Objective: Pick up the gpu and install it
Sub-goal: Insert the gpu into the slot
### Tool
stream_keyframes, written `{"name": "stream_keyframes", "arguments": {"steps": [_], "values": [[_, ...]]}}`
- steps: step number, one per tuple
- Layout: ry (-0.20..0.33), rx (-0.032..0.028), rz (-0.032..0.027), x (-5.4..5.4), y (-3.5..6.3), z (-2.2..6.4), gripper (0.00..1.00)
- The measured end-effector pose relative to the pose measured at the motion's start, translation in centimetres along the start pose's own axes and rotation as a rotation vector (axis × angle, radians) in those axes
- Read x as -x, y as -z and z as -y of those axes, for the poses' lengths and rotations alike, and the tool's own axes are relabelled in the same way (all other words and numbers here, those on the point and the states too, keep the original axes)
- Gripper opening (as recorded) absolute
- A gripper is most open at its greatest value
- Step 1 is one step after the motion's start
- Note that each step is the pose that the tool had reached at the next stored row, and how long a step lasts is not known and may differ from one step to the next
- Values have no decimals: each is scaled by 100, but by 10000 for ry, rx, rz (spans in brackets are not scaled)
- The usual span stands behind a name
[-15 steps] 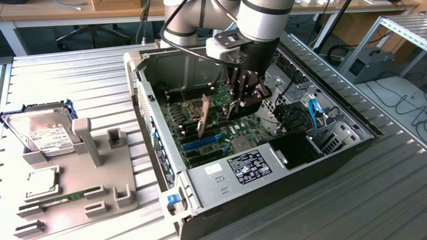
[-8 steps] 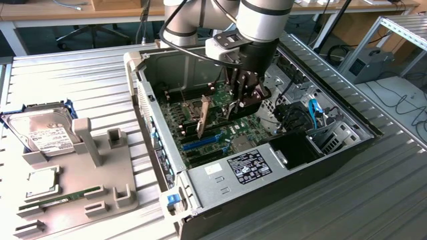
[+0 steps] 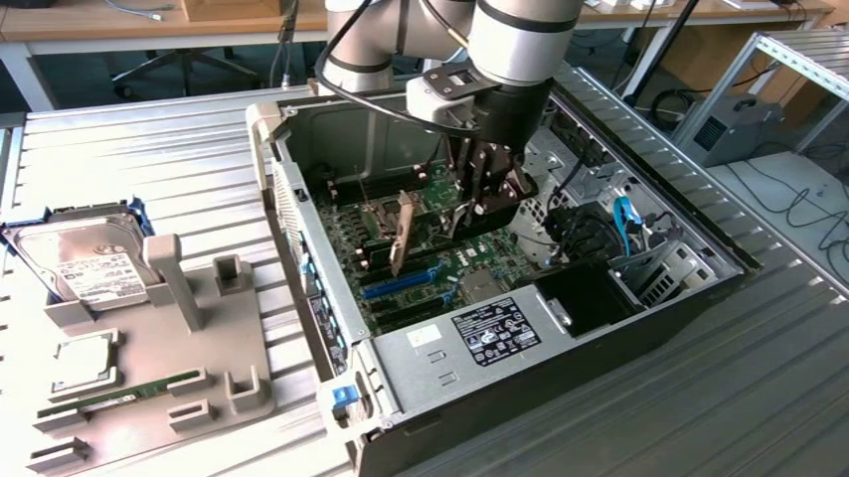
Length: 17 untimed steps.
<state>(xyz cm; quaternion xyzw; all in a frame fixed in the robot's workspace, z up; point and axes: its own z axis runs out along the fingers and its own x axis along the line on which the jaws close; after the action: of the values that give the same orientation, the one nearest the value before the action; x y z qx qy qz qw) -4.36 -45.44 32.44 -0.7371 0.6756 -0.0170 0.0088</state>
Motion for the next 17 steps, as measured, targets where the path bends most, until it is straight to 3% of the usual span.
{"name": "stream_keyframes", "arguments": {"steps": [17], "values": [[0, 0, 0, -16, -13, -38, 26]]}}
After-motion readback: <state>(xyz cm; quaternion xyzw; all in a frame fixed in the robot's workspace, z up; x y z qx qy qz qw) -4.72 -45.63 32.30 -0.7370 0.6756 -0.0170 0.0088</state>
